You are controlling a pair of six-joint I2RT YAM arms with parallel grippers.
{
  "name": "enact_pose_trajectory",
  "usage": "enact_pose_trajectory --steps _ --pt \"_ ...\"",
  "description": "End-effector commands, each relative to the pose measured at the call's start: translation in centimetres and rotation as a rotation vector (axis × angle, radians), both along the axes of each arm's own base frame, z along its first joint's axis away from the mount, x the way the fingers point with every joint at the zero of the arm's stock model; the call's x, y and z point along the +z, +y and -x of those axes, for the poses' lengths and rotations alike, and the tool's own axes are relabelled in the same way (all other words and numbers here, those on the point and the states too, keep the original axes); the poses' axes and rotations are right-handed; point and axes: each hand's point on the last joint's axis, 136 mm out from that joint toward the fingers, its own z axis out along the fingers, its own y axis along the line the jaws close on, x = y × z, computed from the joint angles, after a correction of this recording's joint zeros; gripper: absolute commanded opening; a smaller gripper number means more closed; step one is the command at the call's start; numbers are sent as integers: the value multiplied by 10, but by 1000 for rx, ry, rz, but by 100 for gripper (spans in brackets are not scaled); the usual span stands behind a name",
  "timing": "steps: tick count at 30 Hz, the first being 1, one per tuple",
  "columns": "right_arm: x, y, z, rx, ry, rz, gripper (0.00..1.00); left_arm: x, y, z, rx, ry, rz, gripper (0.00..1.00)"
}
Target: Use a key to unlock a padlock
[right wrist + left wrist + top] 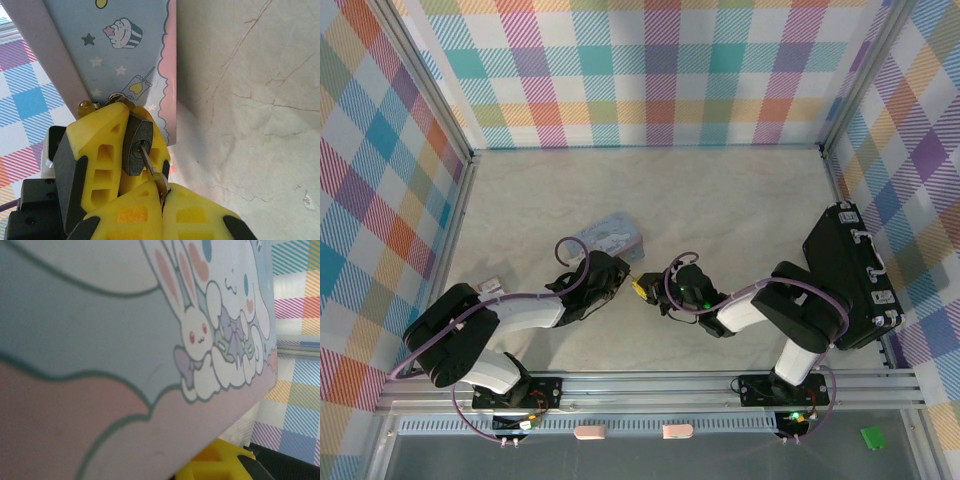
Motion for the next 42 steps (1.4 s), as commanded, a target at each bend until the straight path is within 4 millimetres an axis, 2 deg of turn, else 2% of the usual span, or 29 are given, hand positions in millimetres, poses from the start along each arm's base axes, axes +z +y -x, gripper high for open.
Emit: enact_pose_trajectory --steps 1,7,12,15,18,23,30,33,37,42 --pt "59 33 30 202 -116 -177 0 60 -57 9 -203 -100 232 0" --pt "41 5 9 140 -120 -111 0 67 -52 19 -222 -110 225 0" --pt "48 16 11 195 -149 -141 0 78 -54 19 -231 -136 250 0" --pt "46 16 10 192 -159 -152 0 84 -57 18 -238 -149 265 0" --pt "42 11 5 184 -174 -154 0 89 -60 19 -256 -154 280 0" --pt "27 -11 -9 149 -161 -121 0 90 -60 25 -279 -150 276 0" --pt "35 -6 -10 175 -178 -119 0 95 -63 25 -287 -168 280 0" --pt "28 -8 -10 169 -168 -97 0 96 -64 25 -292 -170 285 0" --pt "21 -21 -21 129 -150 -126 0 97 -65 27 -304 -174 287 0" --pt "24 -15 -25 145 -139 -140 0 98 -70 32 -327 -176 283 0"
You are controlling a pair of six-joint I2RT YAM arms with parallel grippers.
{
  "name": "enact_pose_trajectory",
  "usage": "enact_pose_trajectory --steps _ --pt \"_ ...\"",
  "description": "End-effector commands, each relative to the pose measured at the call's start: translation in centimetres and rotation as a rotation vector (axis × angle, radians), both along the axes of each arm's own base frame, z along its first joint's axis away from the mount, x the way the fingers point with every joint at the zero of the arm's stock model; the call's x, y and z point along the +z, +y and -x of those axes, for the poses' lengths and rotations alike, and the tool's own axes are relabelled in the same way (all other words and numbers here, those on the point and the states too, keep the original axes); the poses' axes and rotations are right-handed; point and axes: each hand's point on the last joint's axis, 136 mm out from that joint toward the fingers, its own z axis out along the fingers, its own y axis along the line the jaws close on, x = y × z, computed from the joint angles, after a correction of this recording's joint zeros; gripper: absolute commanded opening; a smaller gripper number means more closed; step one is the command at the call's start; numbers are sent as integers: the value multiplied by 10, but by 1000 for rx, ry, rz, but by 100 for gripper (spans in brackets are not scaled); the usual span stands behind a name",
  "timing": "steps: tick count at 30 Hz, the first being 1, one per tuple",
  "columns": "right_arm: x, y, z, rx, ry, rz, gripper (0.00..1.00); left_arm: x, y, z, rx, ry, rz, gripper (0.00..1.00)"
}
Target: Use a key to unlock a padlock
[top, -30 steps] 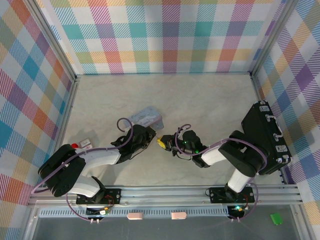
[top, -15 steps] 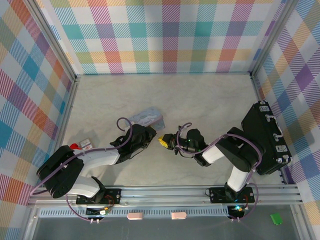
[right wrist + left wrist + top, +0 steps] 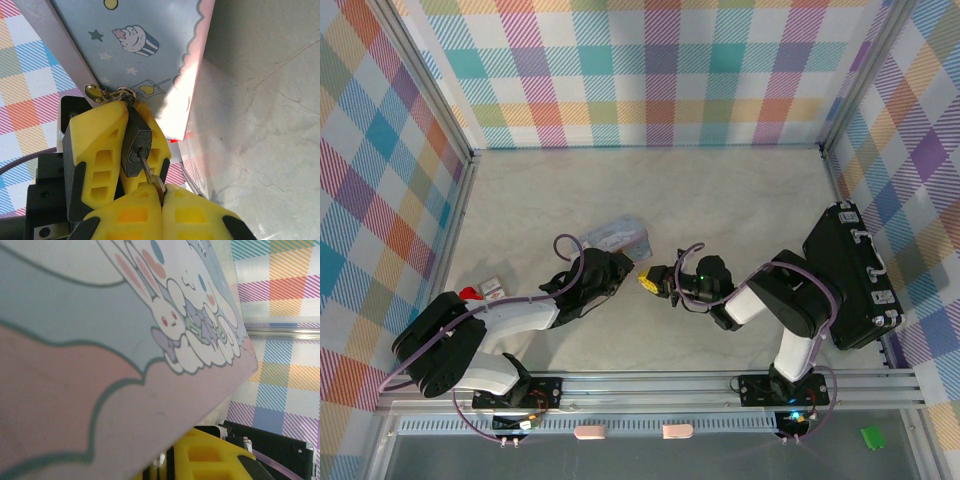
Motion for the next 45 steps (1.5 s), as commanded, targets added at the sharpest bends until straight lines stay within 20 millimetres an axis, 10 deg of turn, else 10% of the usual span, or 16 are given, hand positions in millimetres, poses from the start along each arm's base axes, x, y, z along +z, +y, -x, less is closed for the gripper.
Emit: enact_pose_trajectory --steps 1,28,38,45 --pt "7 5 -17 -40 -19 -17 0 66 -60 29 -261 -113 214 0" --pt "60 29 -21 41 -47 -76 0 62 -81 34 -316 -105 218 0" --pt "56 45 -4 67 -32 -93 0 61 -79 33 -303 -106 205 0" --pt "39 18 -25 -8 -37 -42 0 63 -75 35 -305 -111 198 0"
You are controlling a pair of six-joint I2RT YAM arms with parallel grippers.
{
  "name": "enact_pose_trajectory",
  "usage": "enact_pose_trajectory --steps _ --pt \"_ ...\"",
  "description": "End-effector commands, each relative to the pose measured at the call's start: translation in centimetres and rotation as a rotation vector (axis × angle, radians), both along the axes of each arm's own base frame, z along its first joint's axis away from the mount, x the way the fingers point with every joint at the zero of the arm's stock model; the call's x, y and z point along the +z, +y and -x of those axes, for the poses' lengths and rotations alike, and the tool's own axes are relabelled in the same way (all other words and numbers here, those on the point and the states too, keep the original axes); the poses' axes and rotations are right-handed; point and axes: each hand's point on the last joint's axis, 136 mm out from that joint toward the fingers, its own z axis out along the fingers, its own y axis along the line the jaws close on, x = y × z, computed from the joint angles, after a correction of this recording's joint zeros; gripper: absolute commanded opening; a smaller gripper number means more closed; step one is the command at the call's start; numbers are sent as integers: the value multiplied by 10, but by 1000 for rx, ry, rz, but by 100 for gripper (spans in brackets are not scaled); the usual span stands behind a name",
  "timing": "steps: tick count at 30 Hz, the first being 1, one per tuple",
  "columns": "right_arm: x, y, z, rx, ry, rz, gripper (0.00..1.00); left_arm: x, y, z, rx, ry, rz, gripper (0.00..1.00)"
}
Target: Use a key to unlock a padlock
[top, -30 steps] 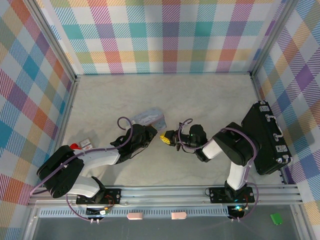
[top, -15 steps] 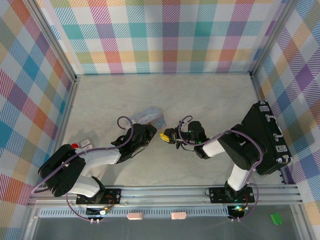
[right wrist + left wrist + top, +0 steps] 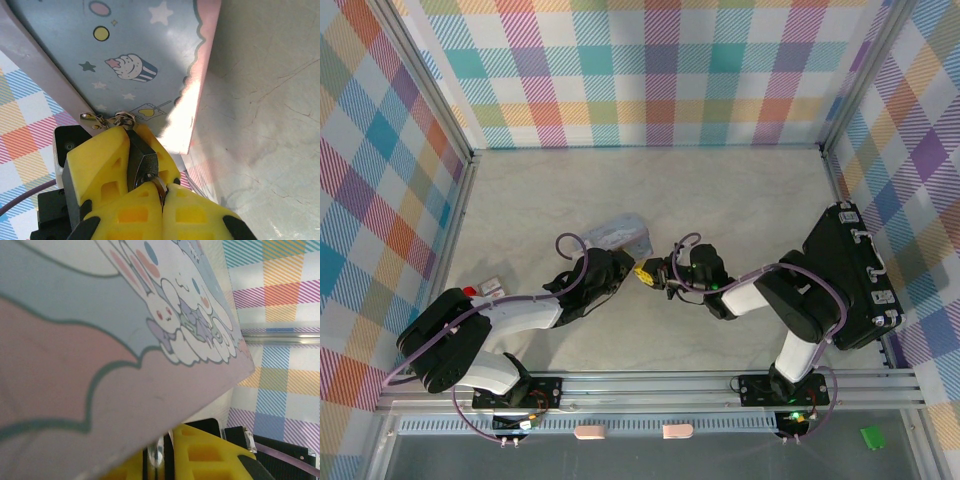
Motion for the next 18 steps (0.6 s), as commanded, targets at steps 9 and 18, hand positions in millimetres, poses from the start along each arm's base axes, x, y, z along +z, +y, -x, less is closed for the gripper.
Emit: enact_pose_trajectory --steps 9,18 --pt "50 14 -19 48 -205 -90 7 61 -75 42 -336 -74 196 0" --pt "9 -25 4 92 -243 197 57 35 -46 29 -243 -4 71 0"
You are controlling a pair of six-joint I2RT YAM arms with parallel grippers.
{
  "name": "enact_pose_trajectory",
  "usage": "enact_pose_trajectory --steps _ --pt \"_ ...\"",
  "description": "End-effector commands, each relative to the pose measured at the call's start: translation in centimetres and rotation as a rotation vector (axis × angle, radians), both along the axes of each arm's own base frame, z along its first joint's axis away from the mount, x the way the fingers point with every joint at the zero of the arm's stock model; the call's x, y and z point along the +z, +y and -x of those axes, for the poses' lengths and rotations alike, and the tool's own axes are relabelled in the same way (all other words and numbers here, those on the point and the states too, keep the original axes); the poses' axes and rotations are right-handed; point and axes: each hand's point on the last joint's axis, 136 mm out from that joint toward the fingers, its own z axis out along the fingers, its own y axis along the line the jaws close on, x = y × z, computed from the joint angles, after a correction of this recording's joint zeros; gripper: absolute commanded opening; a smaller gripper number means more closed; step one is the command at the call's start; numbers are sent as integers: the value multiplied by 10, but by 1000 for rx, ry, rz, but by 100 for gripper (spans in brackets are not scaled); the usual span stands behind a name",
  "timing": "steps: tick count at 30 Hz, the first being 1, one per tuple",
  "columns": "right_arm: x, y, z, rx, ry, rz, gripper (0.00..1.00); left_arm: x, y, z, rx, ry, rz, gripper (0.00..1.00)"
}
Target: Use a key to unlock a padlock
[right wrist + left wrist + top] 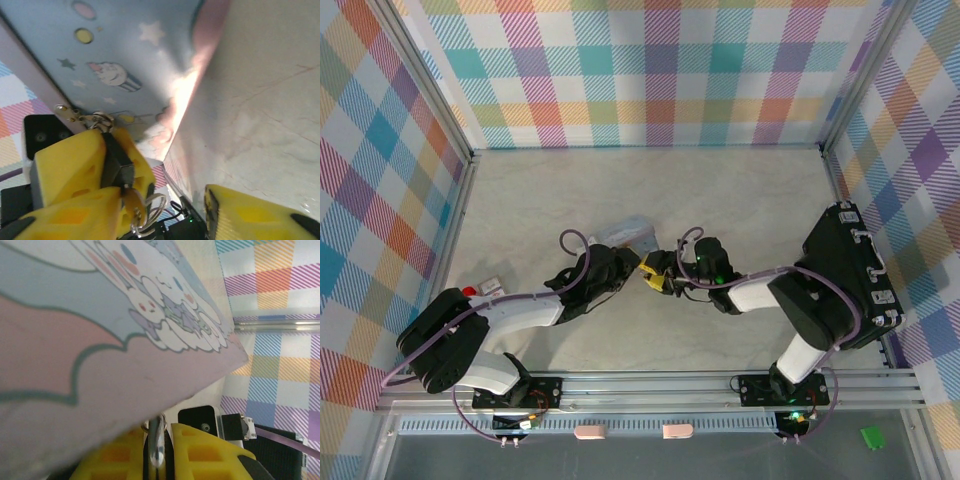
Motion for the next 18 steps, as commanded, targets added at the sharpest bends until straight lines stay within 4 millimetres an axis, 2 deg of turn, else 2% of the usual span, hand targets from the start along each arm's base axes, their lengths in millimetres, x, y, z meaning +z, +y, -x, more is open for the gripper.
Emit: enact_pose_trajectory --steps 1,3,8,13,16,18 --pt "7 -13 3 34 -162 110 60 19 -27 26 -178 0 33 0" --pt "4 -21 11 58 -196 167 65 18 -22 22 -168 -2 8 0" --pt "30 -38 19 124 -472 305 69 16 -14 17 -161 6 -31 0" --pt "42 -52 22 188 -800 473 62 14 -10 15 -159 13 -50 0" --pt "43 -50 29 236 -1046 556 59 13 -8 14 -160 27 -53 0" --pt "41 -41 39 302 -1196 609 57 11 -8 15 -166 37 -55 0"
